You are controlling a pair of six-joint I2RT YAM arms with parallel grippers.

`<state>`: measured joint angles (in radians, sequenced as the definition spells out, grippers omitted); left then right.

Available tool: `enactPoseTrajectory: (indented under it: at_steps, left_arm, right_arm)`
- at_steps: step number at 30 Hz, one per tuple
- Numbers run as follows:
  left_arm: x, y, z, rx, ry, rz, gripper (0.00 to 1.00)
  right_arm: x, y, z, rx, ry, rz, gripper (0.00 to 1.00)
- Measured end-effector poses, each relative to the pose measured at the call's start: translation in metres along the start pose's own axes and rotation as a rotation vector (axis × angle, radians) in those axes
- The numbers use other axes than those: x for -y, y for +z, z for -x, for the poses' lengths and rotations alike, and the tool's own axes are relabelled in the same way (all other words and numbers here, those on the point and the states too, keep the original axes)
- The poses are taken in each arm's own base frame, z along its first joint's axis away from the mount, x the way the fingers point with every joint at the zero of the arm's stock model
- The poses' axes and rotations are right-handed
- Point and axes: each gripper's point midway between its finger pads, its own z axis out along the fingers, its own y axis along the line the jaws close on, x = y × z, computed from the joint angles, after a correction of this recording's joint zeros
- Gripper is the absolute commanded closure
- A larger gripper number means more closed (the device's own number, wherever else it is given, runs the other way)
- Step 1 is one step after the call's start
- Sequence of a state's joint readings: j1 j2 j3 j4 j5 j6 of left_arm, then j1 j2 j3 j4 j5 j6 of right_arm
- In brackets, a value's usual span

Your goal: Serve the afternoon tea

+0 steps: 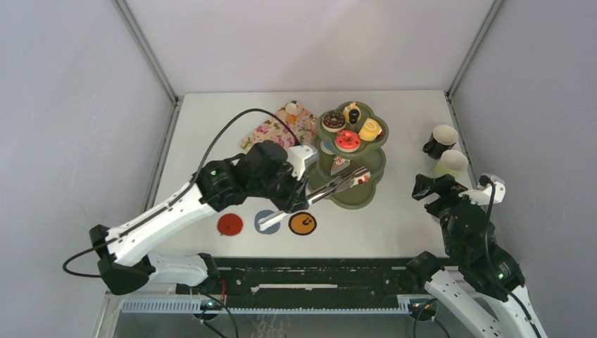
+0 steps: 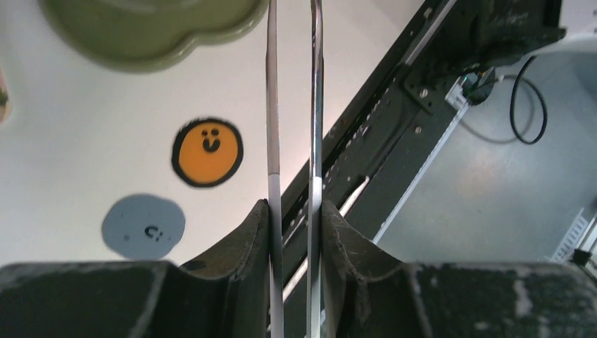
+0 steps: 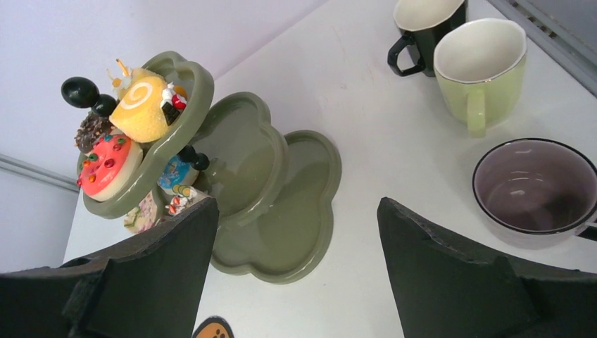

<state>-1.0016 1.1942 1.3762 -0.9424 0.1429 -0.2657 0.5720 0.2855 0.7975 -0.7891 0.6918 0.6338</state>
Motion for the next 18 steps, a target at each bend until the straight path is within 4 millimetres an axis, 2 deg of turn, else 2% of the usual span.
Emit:
enactPoseTrajectory:
  at_steps: [3, 10, 18]
  left_arm:
    - [0.007, 0.021, 0.016, 0.023, -0.007, -0.017, 0.98]
    - [0.009, 0.063, 0.033, 0.016, -0.039, -0.021, 0.98]
    - [0.004, 0.077, 0.064, 0.053, -0.030, 0.036, 0.98]
  right_arm:
    - [0.005, -0.004, 0.005, 0.013, 0.002, -0.011, 0.09]
    - [0.015, -0.012, 0.011, 0.037, 0.010, -0.026, 0.09]
    - [0.021, -0.014, 0.008, 0.029, -0.005, -0.043, 0.09]
